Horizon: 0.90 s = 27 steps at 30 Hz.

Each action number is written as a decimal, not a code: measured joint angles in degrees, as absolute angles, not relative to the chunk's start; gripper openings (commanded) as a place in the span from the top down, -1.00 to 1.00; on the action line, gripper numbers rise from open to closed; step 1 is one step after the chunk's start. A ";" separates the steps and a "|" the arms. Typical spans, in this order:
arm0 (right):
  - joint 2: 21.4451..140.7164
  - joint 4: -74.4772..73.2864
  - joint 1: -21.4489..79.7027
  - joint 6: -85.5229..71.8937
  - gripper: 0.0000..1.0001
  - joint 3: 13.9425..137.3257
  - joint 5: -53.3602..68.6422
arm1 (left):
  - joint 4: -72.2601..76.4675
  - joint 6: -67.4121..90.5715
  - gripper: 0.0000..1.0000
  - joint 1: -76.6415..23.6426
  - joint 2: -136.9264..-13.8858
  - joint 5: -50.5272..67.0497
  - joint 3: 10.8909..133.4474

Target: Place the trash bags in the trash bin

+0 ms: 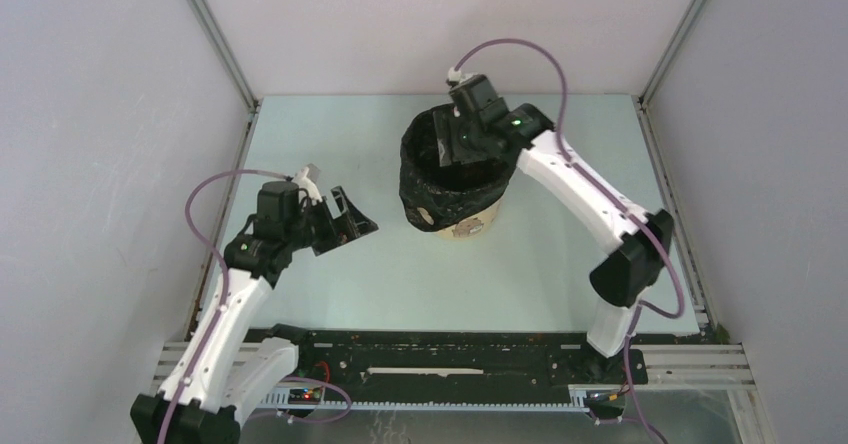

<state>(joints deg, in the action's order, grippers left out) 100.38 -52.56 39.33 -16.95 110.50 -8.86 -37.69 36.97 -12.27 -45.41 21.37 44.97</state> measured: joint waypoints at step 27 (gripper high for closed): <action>38.89 -37.98 26.35 -12.03 -0.78 46.33 -4.03 | -49.30 42.74 -0.84 -13.91 -46.04 15.11 75.09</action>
